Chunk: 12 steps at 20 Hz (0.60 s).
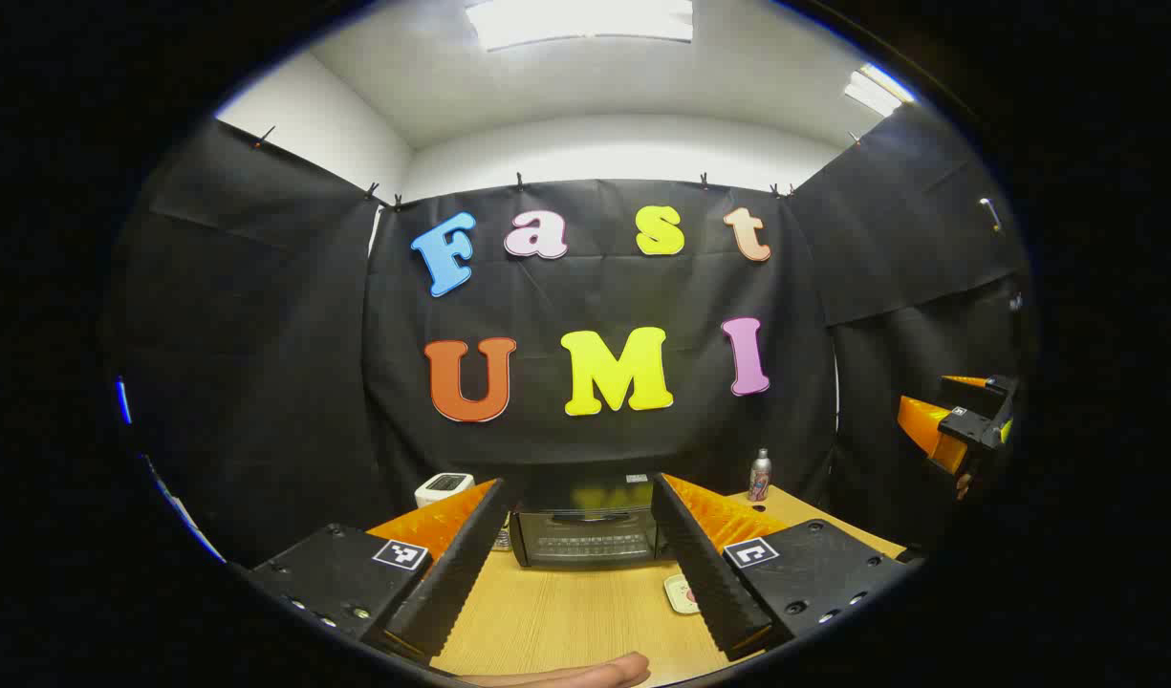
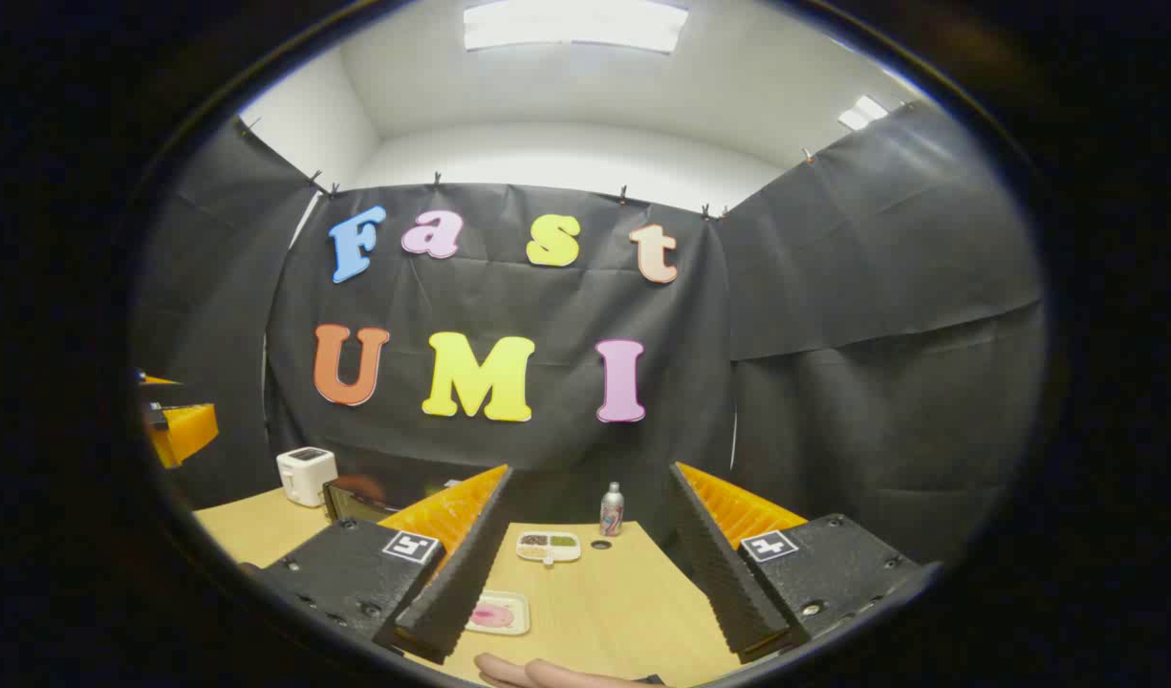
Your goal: Open the electric oven with the left hand, put the food in, and close the electric oven.
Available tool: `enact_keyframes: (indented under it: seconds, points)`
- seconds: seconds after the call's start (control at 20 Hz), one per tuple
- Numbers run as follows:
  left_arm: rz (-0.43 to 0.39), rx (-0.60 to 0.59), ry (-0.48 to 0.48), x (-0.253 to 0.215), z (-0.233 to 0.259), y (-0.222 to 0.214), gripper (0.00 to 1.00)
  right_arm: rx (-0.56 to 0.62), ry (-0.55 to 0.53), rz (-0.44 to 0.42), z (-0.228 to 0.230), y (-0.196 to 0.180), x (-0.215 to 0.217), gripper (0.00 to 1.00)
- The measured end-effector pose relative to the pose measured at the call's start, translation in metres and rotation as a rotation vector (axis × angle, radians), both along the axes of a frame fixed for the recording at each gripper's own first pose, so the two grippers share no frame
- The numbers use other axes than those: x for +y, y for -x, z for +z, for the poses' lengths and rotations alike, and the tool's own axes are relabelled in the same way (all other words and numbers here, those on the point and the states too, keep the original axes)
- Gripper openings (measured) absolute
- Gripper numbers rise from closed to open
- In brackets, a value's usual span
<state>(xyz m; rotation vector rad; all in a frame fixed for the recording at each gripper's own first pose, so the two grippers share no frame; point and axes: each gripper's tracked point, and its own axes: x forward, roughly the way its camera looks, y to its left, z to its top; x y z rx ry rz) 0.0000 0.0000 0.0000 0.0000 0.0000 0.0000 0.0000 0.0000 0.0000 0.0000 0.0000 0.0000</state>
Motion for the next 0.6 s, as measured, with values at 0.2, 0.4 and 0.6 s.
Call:
enact_keyframes:
  seconds: [0.2, 0.4, 0.6]
  points:
    - [0.015, -0.001, -0.006, 0.0058, -0.0023, -0.0013, 0.96, -0.004, -0.003, 0.007, 0.0006, 0.0004, 0.0015, 0.96]
    - [0.015, 0.009, 0.005, 0.0064, -0.0059, -0.0025, 0.96, -0.005, -0.005, 0.016, -0.0013, 0.0005, 0.0014, 0.96]
    - [0.013, -0.001, 0.0, 0.0059, -0.0038, -0.0017, 0.96, -0.007, -0.002, 0.023, -0.0008, 0.0022, 0.0022, 0.96]
